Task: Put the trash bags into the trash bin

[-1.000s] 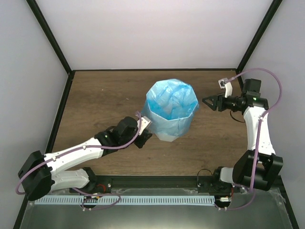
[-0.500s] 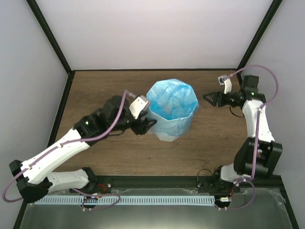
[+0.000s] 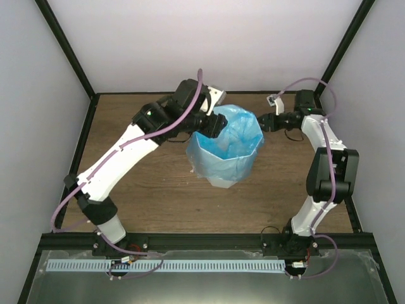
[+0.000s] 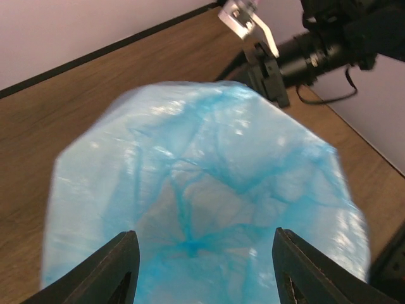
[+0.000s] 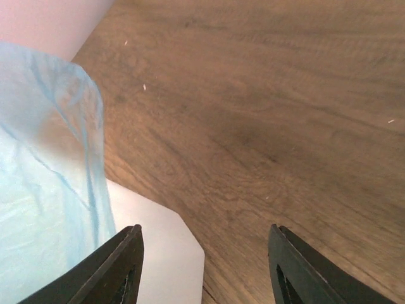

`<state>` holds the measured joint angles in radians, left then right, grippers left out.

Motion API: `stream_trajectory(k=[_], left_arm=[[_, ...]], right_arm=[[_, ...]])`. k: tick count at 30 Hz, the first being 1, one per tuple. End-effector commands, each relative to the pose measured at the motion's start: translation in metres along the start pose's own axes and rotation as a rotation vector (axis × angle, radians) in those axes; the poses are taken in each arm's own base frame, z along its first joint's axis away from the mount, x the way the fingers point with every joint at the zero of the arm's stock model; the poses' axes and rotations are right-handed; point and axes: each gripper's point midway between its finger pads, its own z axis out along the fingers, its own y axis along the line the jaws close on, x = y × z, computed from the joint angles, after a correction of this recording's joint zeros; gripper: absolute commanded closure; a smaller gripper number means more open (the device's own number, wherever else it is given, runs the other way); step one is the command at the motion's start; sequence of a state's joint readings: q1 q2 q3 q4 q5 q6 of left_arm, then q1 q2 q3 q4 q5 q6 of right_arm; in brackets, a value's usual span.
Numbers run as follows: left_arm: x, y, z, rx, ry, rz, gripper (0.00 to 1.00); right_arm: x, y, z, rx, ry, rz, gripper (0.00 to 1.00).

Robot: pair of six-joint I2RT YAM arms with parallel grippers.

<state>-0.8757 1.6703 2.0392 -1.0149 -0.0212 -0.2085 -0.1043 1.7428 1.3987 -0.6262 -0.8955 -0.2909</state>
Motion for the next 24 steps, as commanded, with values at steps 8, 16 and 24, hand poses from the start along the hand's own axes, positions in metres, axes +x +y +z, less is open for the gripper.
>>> stream_trajectory(k=[8,16,24], left_arm=[[-0.004,0.027,0.027,-0.056,0.063,0.001,0.44],[0.03,0.031,0.039,-0.058,0.155,0.005,0.48],[0.054,0.024,0.018,-0.015,0.185,0.023,0.51]], right_arm=[[0.023,0.035,0.036,-0.069,0.084,-0.061,0.46],[0.052,0.077,0.044,-0.113,0.143,-0.126,0.47],[0.076,0.105,0.045,-0.075,0.198,-0.221,0.46]])
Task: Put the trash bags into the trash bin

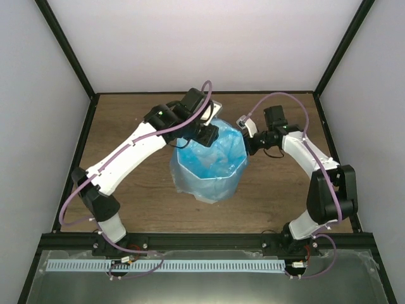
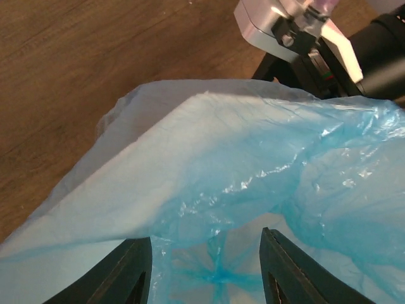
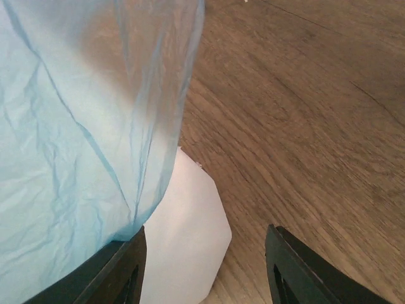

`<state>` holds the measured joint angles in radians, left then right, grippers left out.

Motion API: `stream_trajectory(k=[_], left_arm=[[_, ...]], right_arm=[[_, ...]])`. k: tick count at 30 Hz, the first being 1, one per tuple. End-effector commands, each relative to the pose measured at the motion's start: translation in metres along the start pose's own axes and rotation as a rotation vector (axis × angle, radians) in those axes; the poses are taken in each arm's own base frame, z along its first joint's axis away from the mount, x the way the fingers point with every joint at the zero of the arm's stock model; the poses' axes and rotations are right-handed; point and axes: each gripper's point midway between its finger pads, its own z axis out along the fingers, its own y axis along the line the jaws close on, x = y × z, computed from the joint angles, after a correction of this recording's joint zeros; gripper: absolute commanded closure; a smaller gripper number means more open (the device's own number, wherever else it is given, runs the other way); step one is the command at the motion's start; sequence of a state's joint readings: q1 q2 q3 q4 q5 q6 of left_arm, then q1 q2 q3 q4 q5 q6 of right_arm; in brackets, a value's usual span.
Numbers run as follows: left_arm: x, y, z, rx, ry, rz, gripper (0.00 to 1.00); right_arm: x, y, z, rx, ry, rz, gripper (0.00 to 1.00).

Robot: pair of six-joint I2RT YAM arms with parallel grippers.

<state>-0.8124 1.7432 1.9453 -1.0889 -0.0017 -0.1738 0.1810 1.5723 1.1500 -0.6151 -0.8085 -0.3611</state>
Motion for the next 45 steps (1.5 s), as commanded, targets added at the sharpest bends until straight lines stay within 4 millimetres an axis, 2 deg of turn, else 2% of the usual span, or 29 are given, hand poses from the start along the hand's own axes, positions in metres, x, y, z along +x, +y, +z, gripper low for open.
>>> stream_trajectory(k=[1,3,10,17,20,23,26,32,42,45], left_arm=[[0.005,-0.018,-0.037,0.085,-0.051,0.049,0.51],[0.012,-0.028,-0.043,0.128,-0.047,0.08,0.52],[0.041,-0.037,-0.049,0.146,0.027,0.125,0.53],[0.055,-0.04,-0.029,0.114,0.098,0.164,0.53],[0.059,-0.044,-0.017,0.112,0.127,0.184,0.53],[0.067,-0.049,-0.002,0.114,0.171,0.212,0.53],[0.078,-0.051,0.014,0.099,0.223,0.241,0.53],[0.108,-0.045,0.048,0.049,0.343,0.256,0.56],[0.166,-0.048,0.099,0.101,0.537,0.271,0.59],[0.175,-0.05,0.116,0.118,0.571,0.272,0.59]], right_arm=[[0.003,-0.003,-0.005,0.071,0.019,-0.03,0.47],[0.005,-0.004,-0.008,0.072,0.016,-0.011,0.46],[0.015,0.0,-0.029,0.138,-0.022,-0.035,0.43],[0.042,0.002,-0.045,0.174,-0.077,-0.001,0.42],[0.054,-0.001,-0.049,0.196,-0.1,0.019,0.42],[0.053,-0.006,-0.055,0.239,-0.136,0.012,0.41],[0.047,-0.003,-0.06,0.237,-0.154,0.002,0.41],[0.046,0.0,-0.061,0.23,-0.168,-0.011,0.4],[0.048,0.0,-0.06,0.225,-0.166,-0.009,0.4],[0.049,-0.001,-0.059,0.226,-0.163,-0.008,0.4]])
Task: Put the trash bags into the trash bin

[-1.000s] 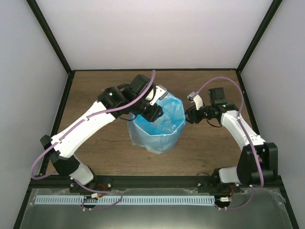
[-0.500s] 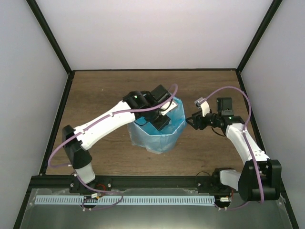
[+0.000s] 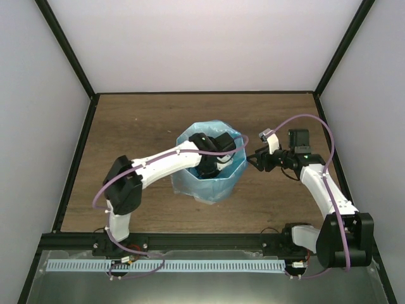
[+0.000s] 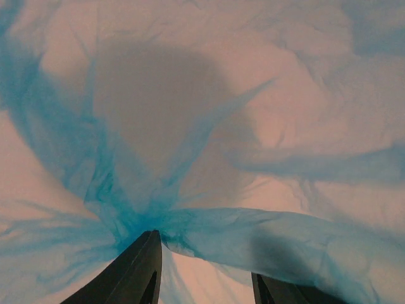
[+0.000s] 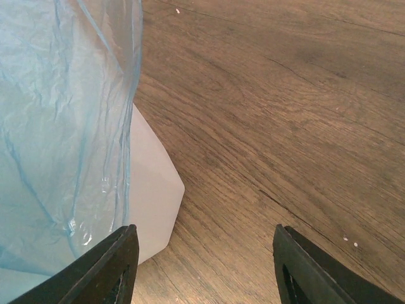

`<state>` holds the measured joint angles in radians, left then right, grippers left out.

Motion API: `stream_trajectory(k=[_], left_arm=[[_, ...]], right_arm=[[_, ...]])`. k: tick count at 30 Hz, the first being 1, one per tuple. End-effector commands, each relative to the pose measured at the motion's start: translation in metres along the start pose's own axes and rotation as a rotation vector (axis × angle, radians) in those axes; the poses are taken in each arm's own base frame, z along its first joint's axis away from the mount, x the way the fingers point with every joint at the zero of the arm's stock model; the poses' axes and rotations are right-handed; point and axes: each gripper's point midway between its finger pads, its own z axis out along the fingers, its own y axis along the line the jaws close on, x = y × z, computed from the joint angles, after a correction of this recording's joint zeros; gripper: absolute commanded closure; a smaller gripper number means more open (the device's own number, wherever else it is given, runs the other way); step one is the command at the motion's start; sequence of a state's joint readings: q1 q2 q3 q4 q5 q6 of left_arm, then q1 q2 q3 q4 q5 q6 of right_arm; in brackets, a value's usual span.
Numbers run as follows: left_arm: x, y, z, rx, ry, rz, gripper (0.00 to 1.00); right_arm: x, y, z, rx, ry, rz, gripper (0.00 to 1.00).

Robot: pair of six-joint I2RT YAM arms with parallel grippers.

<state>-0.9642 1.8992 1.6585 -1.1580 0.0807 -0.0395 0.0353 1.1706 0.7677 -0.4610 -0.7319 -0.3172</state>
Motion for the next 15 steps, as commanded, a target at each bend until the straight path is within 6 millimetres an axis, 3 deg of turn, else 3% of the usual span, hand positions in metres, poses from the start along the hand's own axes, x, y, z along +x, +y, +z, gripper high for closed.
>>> stream_trajectory(k=[1,6,15], left_arm=[[-0.002,-0.009,0.028,0.051,0.042,0.033,0.59],[-0.003,-0.014,0.054,0.108,0.055,0.027,0.59],[0.021,-0.02,0.109,0.176,0.14,0.025,0.59]], right_arm=[[-0.004,-0.002,-0.002,0.006,-0.023,-0.014,0.4],[-0.004,-0.002,-0.003,0.009,-0.022,-0.016,0.4],[-0.002,-0.003,-0.001,0.007,-0.017,-0.012,0.4]])
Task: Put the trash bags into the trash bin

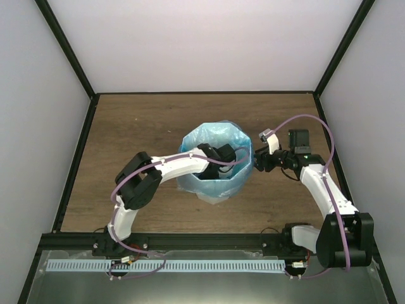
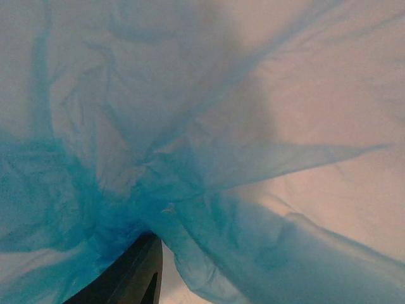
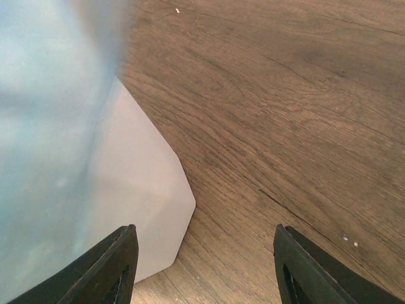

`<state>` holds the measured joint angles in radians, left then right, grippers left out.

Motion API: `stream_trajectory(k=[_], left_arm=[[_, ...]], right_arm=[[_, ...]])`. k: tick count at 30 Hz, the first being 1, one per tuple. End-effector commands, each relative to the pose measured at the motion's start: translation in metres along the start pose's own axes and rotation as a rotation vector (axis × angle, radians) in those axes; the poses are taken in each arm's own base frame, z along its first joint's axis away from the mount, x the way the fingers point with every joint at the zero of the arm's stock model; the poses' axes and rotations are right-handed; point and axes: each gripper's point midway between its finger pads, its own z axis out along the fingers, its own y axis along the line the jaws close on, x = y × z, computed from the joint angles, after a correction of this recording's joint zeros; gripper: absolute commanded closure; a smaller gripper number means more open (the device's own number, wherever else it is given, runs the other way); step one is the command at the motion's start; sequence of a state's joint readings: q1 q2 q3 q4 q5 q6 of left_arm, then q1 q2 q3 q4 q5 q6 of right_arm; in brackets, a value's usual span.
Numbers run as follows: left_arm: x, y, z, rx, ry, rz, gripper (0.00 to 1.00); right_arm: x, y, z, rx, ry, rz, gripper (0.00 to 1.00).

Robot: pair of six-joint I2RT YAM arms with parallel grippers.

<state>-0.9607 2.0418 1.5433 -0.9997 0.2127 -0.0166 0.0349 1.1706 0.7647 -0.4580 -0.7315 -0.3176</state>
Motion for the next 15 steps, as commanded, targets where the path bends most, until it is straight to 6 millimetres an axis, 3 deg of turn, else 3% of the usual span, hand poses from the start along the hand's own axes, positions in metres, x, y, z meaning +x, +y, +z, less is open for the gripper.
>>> stream_trajectory(k=[1,4,6,11,15], left_arm=[[0.008,-0.001,0.037,0.051,0.047,0.02,0.59],[0.013,0.001,0.049,0.059,0.081,0.015,0.6],[0.01,-0.001,0.048,0.066,0.075,0.016,0.6],[-0.002,-0.008,0.016,0.063,-0.005,0.014,0.6],[-0.002,-0.013,-0.007,0.064,-0.044,0.013,0.6]], right_arm=[[-0.003,-0.002,-0.001,0.006,-0.016,-0.012,0.4],[-0.002,-0.002,-0.001,0.005,-0.016,-0.012,0.4],[-0.003,-0.002,-0.002,0.005,-0.017,-0.014,0.39],[-0.003,-0.002,-0.002,0.006,-0.017,-0.015,0.4],[-0.018,0.002,-0.012,0.017,-0.047,-0.046,0.4]])
